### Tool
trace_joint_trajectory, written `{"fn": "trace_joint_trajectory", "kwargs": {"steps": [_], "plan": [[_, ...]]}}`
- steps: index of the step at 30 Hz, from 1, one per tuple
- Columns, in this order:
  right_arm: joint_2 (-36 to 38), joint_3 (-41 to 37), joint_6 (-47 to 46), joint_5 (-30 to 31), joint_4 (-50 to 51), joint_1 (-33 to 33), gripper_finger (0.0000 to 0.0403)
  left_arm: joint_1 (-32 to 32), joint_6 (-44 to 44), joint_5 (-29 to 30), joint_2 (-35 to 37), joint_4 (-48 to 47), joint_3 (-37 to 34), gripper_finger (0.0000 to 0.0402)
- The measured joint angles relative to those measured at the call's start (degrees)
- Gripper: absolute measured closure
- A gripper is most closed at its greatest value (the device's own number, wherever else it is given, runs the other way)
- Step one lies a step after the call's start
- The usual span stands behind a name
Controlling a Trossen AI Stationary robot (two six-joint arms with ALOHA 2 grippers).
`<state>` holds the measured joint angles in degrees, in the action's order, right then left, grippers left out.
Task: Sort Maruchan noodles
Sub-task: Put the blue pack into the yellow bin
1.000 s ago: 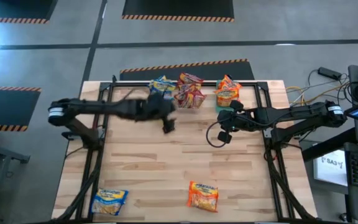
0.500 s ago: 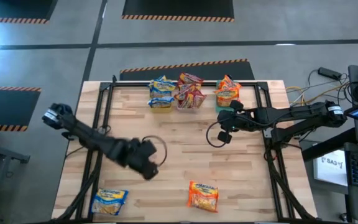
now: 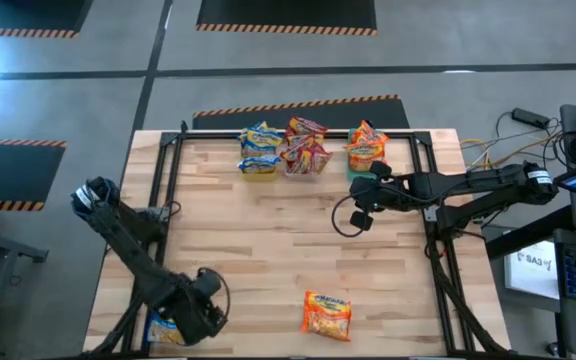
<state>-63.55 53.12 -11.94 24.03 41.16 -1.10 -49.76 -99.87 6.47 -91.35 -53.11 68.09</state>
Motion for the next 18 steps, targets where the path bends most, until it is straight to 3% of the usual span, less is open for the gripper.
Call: {"fn": "trace_joint_trajectory", "kwargs": {"steps": [9,18], "plan": [[0.0,0.0,0.0,0.0,0.0,0.0,0.033,-4.1,-15.1,-13.2,-3.1,-2.4,5.0,0.0106],[0.0,0.0,0.0,0.0,0.0,0.0,0.033,-5.4,-21.4,-17.5,-9.8,-2.5,6.0,0.0106]]}}
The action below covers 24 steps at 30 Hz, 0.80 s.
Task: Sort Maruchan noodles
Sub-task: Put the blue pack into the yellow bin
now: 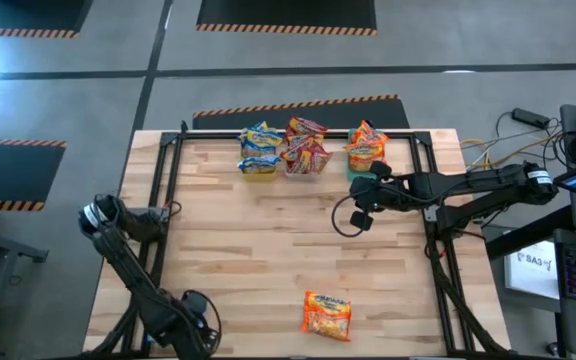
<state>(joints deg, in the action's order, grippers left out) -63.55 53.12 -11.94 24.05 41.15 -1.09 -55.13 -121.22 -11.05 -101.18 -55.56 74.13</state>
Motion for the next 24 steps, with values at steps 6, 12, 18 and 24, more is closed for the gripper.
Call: {"fn": "trace_joint_trajectory", "kwargs": {"steps": [6,12,18,24], "plan": [[0.0,0.0,0.0,0.0,0.0,0.0,0.033,-0.2,-1.5,-2.0,-2.5,-1.5,0.1,0.0106],[0.0,0.0,0.0,0.0,0.0,0.0,0.033,-0.1,-0.5,-2.0,-4.5,-3.5,0.0,0.0106],[0.0,0.0,0.0,0.0,0.0,0.0,0.033,0.5,0.7,-1.9,-5.8,-3.9,0.0,0.0106],[0.0,0.0,0.0,0.0,0.0,0.0,0.033,3.0,6.3,-0.9,-6.8,-4.2,0.0,0.0106]]}}
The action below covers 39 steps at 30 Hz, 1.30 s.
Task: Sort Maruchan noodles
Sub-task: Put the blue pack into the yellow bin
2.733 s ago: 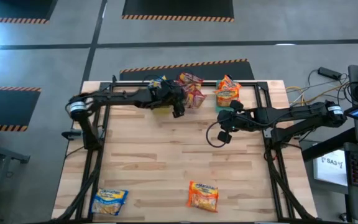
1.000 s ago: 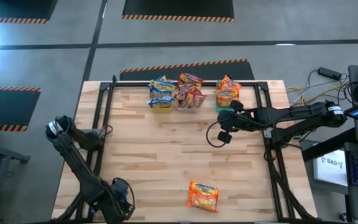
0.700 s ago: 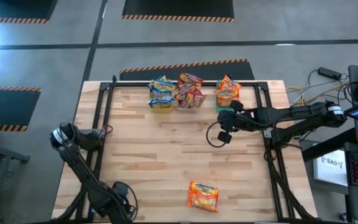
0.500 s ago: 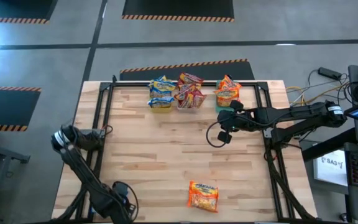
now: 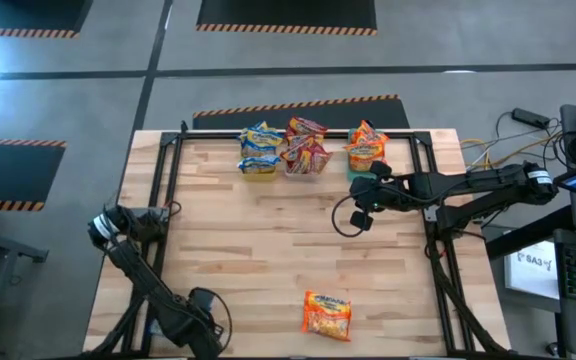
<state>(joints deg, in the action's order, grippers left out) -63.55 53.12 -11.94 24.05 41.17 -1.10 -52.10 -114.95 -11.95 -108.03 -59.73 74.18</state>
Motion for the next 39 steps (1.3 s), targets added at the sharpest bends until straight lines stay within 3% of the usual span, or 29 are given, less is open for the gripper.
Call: {"fn": "trace_joint_trajectory", "kwargs": {"steps": [4,12,18,27,30,34,39], "plan": [[0.0,0.0,0.0,0.0,0.0,0.0,0.033,2.9,5.8,2.4,-0.3,-0.7,0.0,0.0105],[0.0,0.0,0.0,0.0,0.0,0.0,0.033,11.1,21.5,14.6,-0.3,-1.7,0.1,0.0105],[0.0,0.0,0.0,0.0,0.0,0.0,0.033,20.7,36.4,23.3,-0.6,-0.2,-0.1,0.0105],[0.0,0.0,0.0,0.0,0.0,0.0,0.033,36.4,61.0,34.2,-0.7,9.0,-0.2,0.0105],[0.0,0.0,0.0,0.0,0.0,0.0,0.033,39.7,67.3,35.1,-0.7,13.5,-0.2,0.0105],[0.0,0.0,0.0,0.0,0.0,0.0,0.033,41.3,71.9,35.4,-0.7,15.2,0.1,0.0105],[0.0,0.0,0.0,0.0,0.0,0.0,0.033,40.0,70.6,40.0,2.0,9.9,2.4,0.0105]]}}
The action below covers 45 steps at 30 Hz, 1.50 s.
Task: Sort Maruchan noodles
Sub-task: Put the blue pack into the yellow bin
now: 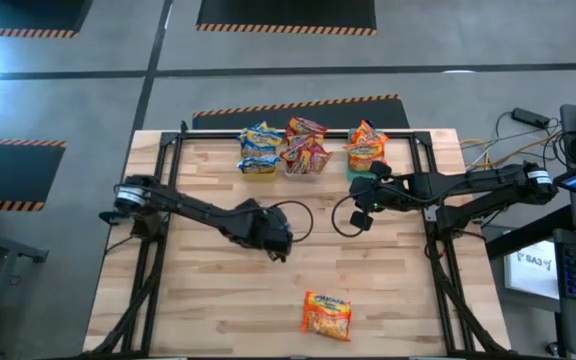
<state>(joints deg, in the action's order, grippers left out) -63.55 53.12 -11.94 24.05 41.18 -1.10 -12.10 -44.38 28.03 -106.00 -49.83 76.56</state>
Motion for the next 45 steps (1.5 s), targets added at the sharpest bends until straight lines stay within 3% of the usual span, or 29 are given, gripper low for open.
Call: {"fn": "trace_joint_trajectory", "kwargs": {"steps": [6,15,19,23,27,31,45], "plan": [[0.0,0.0,0.0,0.0,0.0,0.0,0.033,-2.5,-12.0,5.0,3.7,-6.5,-1.2,0.0105],[0.0,0.0,0.0,0.0,0.0,0.0,0.033,-3.7,-32.4,3.8,11.1,-8.8,-12.2,0.007],[0.0,0.0,0.0,0.0,0.0,0.0,0.033,-4.5,-38.0,2.0,15.0,-3.5,-19.0,0.0049],[0.0,0.0,0.0,0.0,0.0,0.0,0.033,-5.4,-42.5,3.0,17.9,11.3,-27.3,0.0039],[0.0,0.0,0.0,0.0,0.0,0.0,0.033,-5.7,-43.5,5.4,18.8,25.7,-34.1,0.0038],[0.0,0.0,0.0,0.0,0.0,0.0,0.033,-5.7,-45.0,7.1,18.2,32.2,-37.4,0.0038],[0.0,0.0,0.0,0.0,0.0,0.0,0.033,-5.8,-39.6,7.6,17.9,32.0,-38.5,0.0045]]}}
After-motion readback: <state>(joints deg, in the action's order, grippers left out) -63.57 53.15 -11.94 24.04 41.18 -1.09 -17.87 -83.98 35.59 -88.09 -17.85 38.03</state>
